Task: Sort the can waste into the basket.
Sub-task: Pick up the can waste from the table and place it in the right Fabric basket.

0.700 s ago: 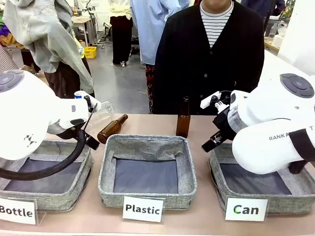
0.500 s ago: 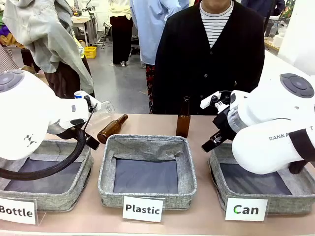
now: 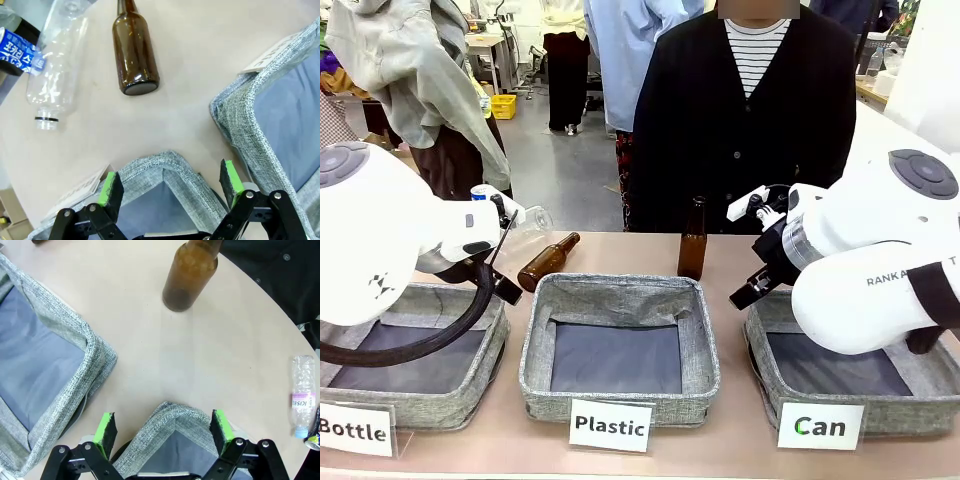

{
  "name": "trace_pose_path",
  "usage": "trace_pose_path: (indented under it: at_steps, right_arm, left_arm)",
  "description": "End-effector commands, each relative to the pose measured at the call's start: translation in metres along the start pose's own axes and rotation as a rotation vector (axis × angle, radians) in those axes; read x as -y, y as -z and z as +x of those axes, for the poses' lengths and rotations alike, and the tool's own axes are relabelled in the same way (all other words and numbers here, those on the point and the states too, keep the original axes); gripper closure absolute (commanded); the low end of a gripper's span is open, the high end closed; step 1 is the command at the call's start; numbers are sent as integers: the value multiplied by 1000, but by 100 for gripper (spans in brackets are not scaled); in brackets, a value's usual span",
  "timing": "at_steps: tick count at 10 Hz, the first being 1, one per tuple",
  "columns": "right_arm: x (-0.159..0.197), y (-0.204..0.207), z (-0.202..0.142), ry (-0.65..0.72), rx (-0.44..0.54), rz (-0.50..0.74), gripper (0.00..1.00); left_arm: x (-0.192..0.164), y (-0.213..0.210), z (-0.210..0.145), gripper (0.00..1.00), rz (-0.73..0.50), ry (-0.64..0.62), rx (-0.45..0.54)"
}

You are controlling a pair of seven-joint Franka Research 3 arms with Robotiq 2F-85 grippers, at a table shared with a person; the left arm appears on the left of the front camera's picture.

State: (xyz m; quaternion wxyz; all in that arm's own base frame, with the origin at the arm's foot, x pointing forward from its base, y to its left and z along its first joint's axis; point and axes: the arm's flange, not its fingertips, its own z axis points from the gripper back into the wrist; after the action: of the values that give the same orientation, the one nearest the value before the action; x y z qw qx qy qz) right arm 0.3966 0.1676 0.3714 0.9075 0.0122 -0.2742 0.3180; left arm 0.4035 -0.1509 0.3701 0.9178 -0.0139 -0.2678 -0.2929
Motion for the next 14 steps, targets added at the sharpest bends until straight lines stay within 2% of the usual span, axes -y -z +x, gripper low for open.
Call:
trace_pose_path:
  at_steps: [1,10,11,12,13,14]
  right_arm:
    - [0,0,0,0,0,0,0]
    - [0,0,0,0,0,0,0]
    - [-3,-22,-4,-15,28,5,0]
    - [-5,-51,-8,36,45,-3,0]
    - [-7,-83,-14,95,94,5,0]
    - [-7,-109,-23,185,77,-7,0]
  left_arm:
    - [0,0,0,0,0,0,0]
    - [0,0,0,0,0,0,0]
    - [4,-29,1,0,-32,21,43]
    - [9,-61,3,0,-50,17,79]
    - [13,-94,3,0,-67,-3,88]
    - [16,-124,0,0,-108,-76,50]
